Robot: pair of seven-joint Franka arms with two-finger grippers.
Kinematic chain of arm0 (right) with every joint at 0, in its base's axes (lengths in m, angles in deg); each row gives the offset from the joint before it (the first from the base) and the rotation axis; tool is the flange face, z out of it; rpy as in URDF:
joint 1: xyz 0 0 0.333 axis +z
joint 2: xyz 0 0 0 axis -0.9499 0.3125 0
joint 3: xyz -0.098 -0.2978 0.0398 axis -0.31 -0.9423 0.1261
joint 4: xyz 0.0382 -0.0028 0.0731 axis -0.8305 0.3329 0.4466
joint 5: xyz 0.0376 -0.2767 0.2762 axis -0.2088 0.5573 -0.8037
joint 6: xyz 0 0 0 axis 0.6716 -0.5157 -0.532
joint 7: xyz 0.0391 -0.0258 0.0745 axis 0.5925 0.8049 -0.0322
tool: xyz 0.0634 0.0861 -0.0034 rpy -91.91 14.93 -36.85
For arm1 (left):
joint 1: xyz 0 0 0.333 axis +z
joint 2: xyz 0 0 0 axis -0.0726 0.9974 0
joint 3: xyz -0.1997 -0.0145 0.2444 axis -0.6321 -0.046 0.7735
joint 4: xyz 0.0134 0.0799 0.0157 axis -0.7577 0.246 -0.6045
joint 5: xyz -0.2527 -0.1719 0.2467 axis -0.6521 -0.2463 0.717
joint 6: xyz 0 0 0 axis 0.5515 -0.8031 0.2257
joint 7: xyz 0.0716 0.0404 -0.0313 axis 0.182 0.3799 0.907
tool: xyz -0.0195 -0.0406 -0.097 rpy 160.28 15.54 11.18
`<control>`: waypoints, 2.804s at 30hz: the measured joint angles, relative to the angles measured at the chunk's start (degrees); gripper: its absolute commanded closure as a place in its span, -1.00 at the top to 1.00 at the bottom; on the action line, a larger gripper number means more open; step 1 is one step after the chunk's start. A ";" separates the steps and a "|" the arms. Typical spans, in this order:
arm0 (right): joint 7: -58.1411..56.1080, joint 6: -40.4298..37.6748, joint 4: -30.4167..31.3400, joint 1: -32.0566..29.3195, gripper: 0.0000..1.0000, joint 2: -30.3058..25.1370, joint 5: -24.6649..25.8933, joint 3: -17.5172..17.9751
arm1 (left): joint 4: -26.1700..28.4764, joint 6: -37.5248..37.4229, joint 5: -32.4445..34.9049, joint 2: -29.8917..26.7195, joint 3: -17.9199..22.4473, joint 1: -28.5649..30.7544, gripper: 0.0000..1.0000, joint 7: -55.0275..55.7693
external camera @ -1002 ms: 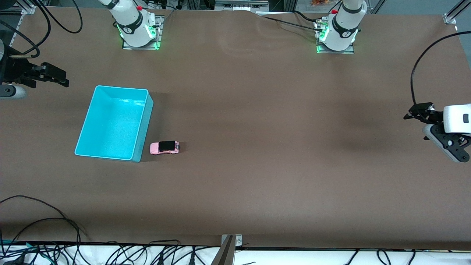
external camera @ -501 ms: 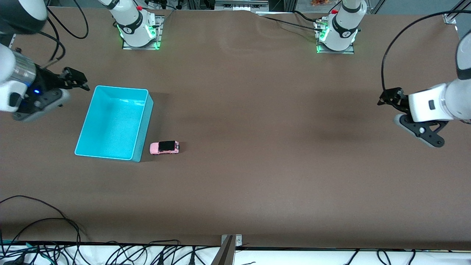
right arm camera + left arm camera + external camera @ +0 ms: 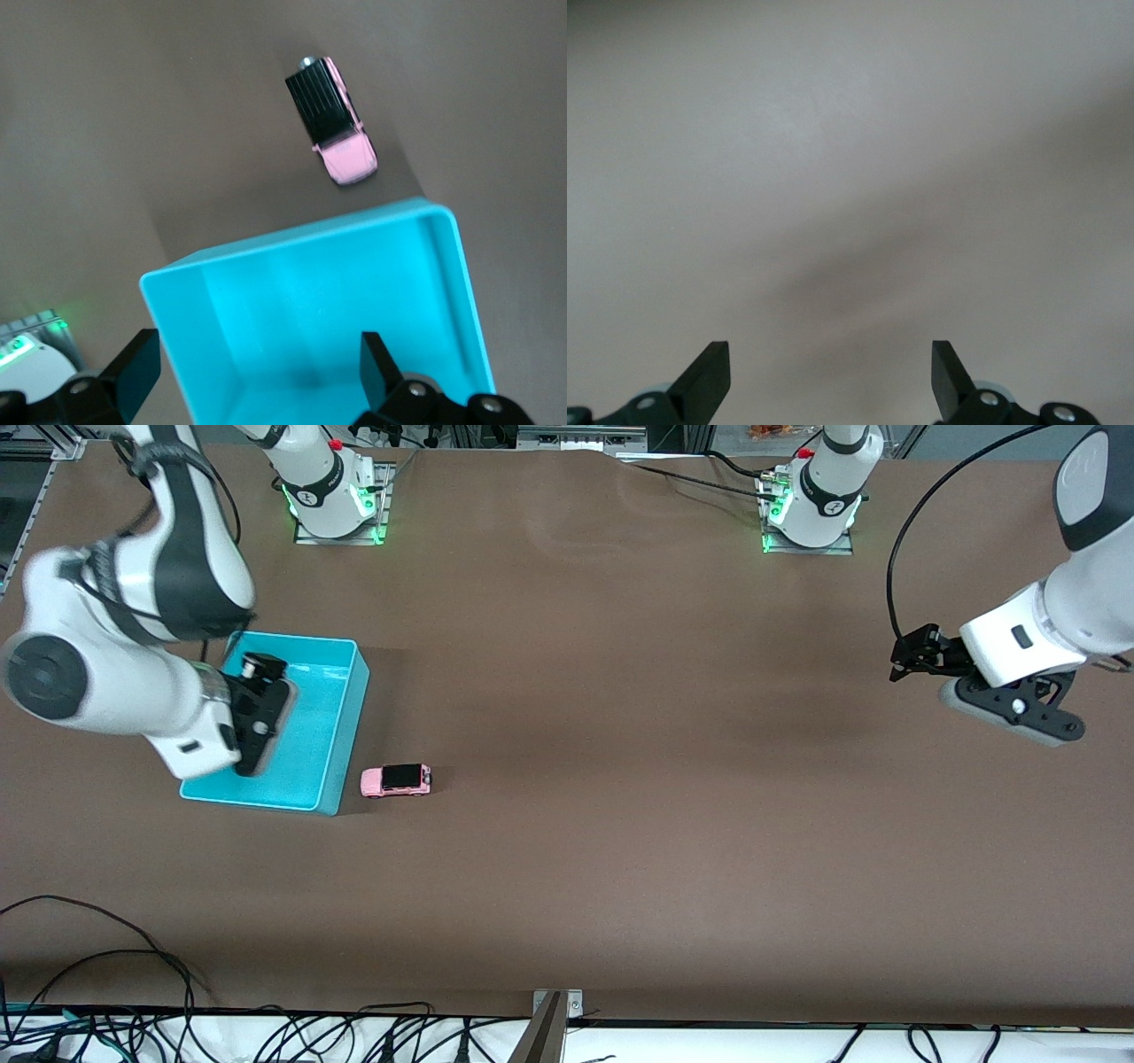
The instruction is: Wind and store pink jeep toy
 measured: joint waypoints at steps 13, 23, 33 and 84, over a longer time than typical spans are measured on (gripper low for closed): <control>-11.57 18.98 3.00 5.07 1.00 9.48 0.01 0.67 | 9.54 3.67 -0.05 -7.68 1.60 -1.16 1.00 9.06; -14.31 30.80 10.06 6.19 1.00 10.66 0.09 0.53 | 10.31 2.78 -0.05 -8.39 2.61 -0.76 1.00 9.30; -15.86 35.40 10.61 6.15 0.46 13.41 0.63 0.38 | 10.22 2.31 1.55 -8.39 2.34 -0.76 1.00 9.32; -21.31 -0.91 5.75 -2.55 -0.53 -3.71 0.62 -4.35 | 8.36 -0.06 1.56 -7.96 2.36 -0.85 1.00 9.55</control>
